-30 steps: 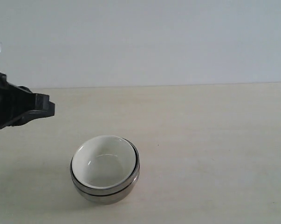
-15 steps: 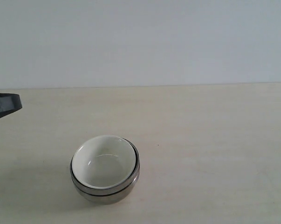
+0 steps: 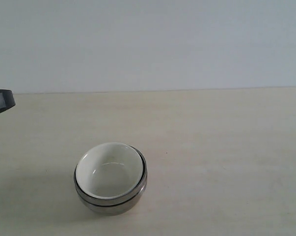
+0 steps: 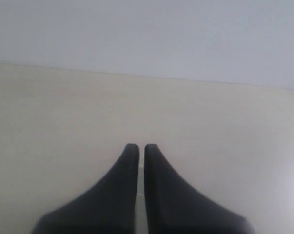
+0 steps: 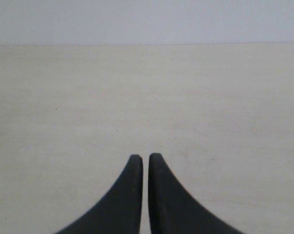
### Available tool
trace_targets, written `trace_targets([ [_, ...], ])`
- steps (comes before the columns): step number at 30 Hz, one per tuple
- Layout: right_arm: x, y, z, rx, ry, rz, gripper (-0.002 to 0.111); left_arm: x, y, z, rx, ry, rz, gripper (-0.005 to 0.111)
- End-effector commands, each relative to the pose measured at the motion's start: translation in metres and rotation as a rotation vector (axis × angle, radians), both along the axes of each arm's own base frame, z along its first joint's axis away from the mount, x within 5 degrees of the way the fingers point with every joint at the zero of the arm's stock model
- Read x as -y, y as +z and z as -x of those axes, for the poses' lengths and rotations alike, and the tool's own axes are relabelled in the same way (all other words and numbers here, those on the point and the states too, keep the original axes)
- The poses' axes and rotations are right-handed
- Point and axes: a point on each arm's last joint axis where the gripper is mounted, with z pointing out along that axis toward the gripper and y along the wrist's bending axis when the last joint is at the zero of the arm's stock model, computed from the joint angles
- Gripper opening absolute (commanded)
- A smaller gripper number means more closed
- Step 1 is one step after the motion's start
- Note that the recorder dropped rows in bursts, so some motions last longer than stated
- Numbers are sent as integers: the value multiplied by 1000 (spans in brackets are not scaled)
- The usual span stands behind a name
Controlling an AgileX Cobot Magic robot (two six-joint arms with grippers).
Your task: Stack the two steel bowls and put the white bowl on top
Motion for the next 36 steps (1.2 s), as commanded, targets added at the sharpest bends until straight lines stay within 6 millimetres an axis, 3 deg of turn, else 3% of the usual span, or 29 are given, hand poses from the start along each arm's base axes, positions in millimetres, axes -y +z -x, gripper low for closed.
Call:
trace_targets([
  [1,1,1,0,15,-9,-2,0,-7,6,3,115,6,-118,4],
  [4,1,1,0,15,-9,-2,0,-16,19,16,214,42,-140,4],
  [11,1,1,0,15,-9,-2,0,-33,46,69,466,107,-111,4],
  [15,1,1,0,15,-9,-2,0,-39,41,98,557,115,-72,4],
  [19,1,1,0,15,-9,-2,0,-46,23,119,637,158,-52,4],
  [23,1,1,0,15,-9,-2,0,-55,2,126,659,261,25,4],
  [28,1,1,0,15,-9,-2,0,-64,-38,112,544,420,60,4],
  [36,1,1,0,15,-9,-2,0,-64,-62,106,479,436,16,4],
])
